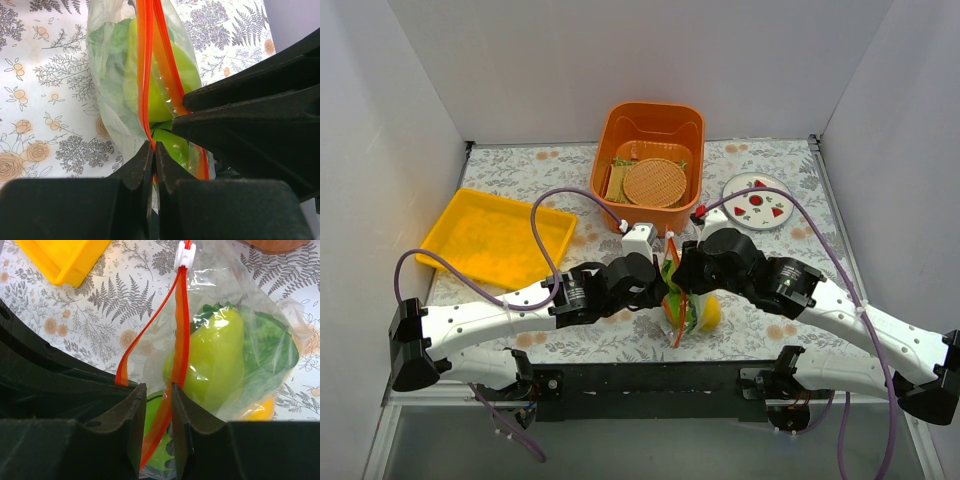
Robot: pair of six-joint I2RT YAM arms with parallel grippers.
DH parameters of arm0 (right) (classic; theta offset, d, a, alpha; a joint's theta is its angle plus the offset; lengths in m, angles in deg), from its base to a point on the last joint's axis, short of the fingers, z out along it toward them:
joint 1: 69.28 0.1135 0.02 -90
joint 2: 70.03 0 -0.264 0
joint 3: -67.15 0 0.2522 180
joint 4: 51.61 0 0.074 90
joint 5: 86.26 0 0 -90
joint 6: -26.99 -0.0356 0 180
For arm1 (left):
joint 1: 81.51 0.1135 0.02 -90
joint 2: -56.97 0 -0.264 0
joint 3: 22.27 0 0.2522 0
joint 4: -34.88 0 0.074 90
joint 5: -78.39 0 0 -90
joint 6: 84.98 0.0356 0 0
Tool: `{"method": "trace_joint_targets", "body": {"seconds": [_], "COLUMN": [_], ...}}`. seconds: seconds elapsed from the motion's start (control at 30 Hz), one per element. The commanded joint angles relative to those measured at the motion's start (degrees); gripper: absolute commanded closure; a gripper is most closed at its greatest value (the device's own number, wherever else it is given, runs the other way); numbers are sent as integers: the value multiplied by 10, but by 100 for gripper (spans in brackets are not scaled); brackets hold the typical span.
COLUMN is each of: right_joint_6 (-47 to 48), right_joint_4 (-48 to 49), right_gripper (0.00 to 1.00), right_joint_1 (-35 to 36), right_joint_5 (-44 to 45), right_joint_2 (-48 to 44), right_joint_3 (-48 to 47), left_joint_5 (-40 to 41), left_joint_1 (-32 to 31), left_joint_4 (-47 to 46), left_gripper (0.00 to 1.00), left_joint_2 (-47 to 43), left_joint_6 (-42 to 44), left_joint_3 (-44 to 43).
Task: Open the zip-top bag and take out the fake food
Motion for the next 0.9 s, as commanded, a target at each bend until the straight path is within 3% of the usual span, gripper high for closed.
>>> {"method": "trace_joint_targets", "body": {"seconds": [0.0,0.43,0.87], "right_joint_6": [5,13,12], "right_joint_4": [-8,-32,-37], "right_gripper": [66,63,63], "right_joint_1": [3,3,3], "right_joint_5": [30,74,44], "right_joint_2": [-13,-30,-25], "right_joint_3": [-7,-31,-28], "left_joint_5": [3,-6,-14], "left_joint_1": [-1,-1,-1], "left_joint_4": [-17,-19,-32], "left_gripper": [100,100,100], "left_joint_2": [-12,-7,-5], "left_joint_6": [1,-3,-4], "left_joint_3": [-16,-13,-9]}}
